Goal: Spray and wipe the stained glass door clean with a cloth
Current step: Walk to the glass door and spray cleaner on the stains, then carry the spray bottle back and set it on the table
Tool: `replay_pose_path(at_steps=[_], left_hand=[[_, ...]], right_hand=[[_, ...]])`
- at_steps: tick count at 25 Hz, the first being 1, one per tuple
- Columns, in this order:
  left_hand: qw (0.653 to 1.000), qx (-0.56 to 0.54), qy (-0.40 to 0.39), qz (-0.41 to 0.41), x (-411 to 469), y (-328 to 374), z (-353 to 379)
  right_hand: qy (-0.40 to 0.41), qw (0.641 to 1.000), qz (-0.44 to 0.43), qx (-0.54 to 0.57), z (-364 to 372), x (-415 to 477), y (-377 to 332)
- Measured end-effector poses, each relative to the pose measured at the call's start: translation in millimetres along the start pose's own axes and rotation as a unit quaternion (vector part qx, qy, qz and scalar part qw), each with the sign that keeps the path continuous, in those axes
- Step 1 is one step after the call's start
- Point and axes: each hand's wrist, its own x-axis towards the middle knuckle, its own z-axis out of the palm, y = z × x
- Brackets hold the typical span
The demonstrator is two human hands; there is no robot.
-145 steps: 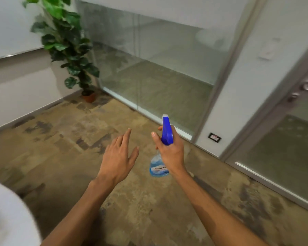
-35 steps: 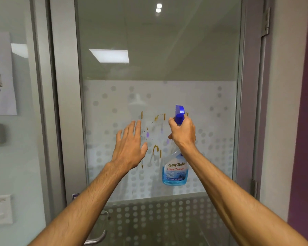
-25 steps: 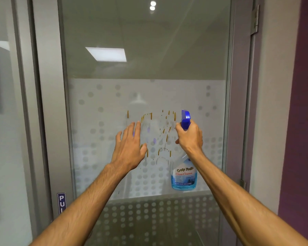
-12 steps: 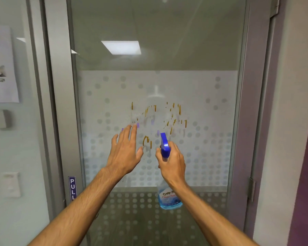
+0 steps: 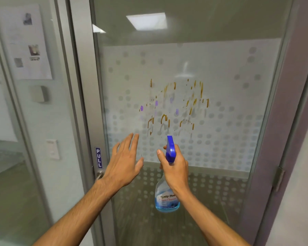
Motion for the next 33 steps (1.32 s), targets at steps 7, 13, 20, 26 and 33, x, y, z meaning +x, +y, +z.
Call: replay_pose_path(at_steps=[7,13,20,26,33], left_hand=[[0.998,0.007,-0.039,-0.044,-78.8,-30.9,6.1],[0.996,0.011,-0.045,-0.080,-152.0,-73.6,-13.2],[0.986,0.040,-0.067,-0.149,-249.1,-145.5,-50.3],[0.971,0.063,-0.066,-0.221,-347.0,-208.0,-102.4],[0.936,0.117,-0.063,-0.327,-456.3,-259.0,-165.5]], right_hand=[[-0.080,0.996,0.028,0.007,30.7,-54.6,1.8],[-0.177,0.984,0.034,0.013,78.7,-108.4,-14.2],[-0.292,0.952,0.018,0.092,157.3,-183.4,-56.2],[-0.364,0.920,0.008,0.149,232.1,-262.7,-97.1],[-0.462,0.864,0.012,0.199,314.5,-354.4,-147.3]])
